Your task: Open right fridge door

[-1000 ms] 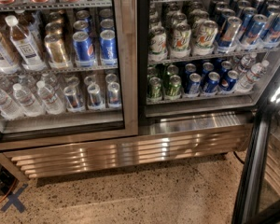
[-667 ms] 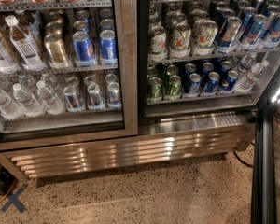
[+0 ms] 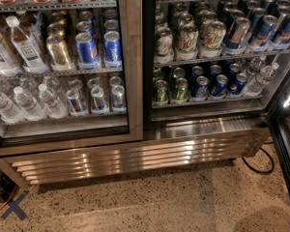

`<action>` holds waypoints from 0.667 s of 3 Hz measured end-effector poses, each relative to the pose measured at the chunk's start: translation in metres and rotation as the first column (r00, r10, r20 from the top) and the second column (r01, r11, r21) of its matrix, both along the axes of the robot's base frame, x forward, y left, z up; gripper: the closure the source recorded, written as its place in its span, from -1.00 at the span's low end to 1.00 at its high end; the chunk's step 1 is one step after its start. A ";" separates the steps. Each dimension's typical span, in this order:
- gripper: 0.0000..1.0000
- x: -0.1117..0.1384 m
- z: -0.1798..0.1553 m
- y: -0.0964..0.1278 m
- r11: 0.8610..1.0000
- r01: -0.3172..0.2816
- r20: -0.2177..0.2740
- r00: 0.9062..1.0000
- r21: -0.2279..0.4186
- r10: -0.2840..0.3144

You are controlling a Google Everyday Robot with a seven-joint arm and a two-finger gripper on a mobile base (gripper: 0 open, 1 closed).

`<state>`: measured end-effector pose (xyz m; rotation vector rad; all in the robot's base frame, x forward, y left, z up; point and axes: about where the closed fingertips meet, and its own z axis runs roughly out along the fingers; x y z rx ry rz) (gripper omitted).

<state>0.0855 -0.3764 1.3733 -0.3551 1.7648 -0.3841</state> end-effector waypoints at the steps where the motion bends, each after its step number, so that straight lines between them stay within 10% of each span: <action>1: -1.00 -0.018 0.004 -0.009 0.998 0.060 0.014 0.998 -0.001 -0.060; 2: -1.00 -0.018 0.004 -0.009 0.998 0.060 0.014 0.998 -0.001 -0.060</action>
Offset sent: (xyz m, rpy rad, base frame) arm -0.0212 -0.0104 0.0051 -0.0021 -0.0167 -0.0717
